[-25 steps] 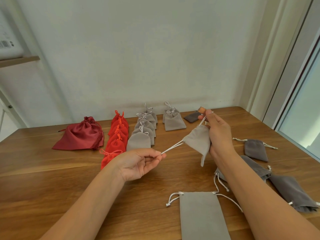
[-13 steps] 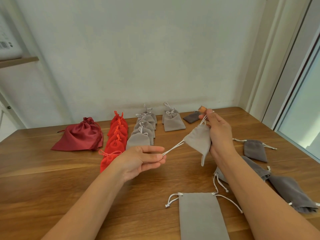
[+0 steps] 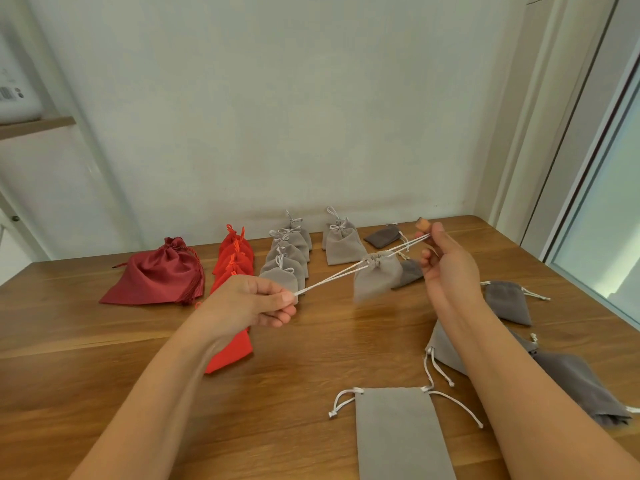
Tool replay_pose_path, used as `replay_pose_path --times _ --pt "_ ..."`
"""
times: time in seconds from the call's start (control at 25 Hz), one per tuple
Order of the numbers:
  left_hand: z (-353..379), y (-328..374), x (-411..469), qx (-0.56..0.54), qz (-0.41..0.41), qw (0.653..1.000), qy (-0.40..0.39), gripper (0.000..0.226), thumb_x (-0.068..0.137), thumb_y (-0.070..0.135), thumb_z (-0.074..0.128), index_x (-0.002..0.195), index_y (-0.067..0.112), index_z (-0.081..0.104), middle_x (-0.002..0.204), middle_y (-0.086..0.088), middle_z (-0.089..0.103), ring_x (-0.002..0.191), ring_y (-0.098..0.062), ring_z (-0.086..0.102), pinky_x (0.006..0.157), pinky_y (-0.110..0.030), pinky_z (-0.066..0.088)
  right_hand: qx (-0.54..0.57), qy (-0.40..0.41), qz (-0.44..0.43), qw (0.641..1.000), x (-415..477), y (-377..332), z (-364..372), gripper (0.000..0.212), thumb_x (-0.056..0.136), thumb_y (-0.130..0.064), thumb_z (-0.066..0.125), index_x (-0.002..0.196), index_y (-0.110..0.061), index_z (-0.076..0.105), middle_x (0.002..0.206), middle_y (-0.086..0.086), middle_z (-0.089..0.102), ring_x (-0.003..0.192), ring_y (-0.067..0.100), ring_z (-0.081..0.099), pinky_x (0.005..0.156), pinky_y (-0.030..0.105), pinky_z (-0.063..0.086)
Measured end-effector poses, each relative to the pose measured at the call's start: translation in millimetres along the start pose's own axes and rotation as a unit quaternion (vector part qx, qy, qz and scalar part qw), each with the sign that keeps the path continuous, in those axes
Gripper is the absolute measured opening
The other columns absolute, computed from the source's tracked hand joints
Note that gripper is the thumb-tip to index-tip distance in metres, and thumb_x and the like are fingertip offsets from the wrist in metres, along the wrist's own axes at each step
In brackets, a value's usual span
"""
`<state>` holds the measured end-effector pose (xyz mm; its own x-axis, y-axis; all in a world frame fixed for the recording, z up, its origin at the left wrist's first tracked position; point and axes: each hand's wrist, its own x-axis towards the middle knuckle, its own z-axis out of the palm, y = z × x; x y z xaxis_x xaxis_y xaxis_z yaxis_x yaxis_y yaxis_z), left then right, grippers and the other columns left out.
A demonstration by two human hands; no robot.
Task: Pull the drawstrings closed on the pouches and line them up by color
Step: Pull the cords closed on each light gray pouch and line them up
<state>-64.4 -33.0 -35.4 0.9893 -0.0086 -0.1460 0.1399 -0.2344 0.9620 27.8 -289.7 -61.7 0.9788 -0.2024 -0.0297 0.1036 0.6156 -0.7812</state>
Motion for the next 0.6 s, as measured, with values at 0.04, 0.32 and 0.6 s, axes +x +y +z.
replay_pose_path --times 0.04,0.32,0.6 --pt "-3.0 0.9 -1.1 -0.013 0.006 1.0 -0.008 0.01 0.084 0.006 0.063 0.078 0.004 0.071 0.069 -0.006 0.07 0.058 -0.008 0.064 0.055 -0.016 0.053 0.018 0.002 0.005 1.0 0.9 -1.1 -0.8 0.017 0.097 -0.021 0.053 0.092 -0.013 0.067 0.073 -0.006 0.069 0.051 0.002 0.046 0.047 0.011 0.04" --pt "-13.4 -1.9 0.8 -0.024 0.011 0.999 -0.02 0.008 0.083 0.008 0.063 0.08 0.003 0.069 0.065 -0.002 0.066 0.055 -0.006 0.059 0.054 -0.015 0.051 0.089 0.029 0.05 0.994 0.1 -2.9 -1.7 0.015 0.097 -0.016 0.052 0.096 -0.009 0.066 0.076 0.0 0.066 0.057 0.003 0.045 0.05 0.011 0.041" --pt "-21.6 -3.7 5.6 -0.224 0.059 0.972 0.031 0.014 0.08 0.014 0.059 0.089 0.004 0.06 0.096 -0.009 0.068 0.078 -0.013 0.066 0.064 -0.019 0.055 0.12 -0.09 0.094 0.984 -5.4 0.6 7.1 0.019 0.097 -0.024 0.047 0.095 -0.015 0.064 0.077 -0.003 0.071 0.077 0.009 0.065 0.077 0.023 0.051"
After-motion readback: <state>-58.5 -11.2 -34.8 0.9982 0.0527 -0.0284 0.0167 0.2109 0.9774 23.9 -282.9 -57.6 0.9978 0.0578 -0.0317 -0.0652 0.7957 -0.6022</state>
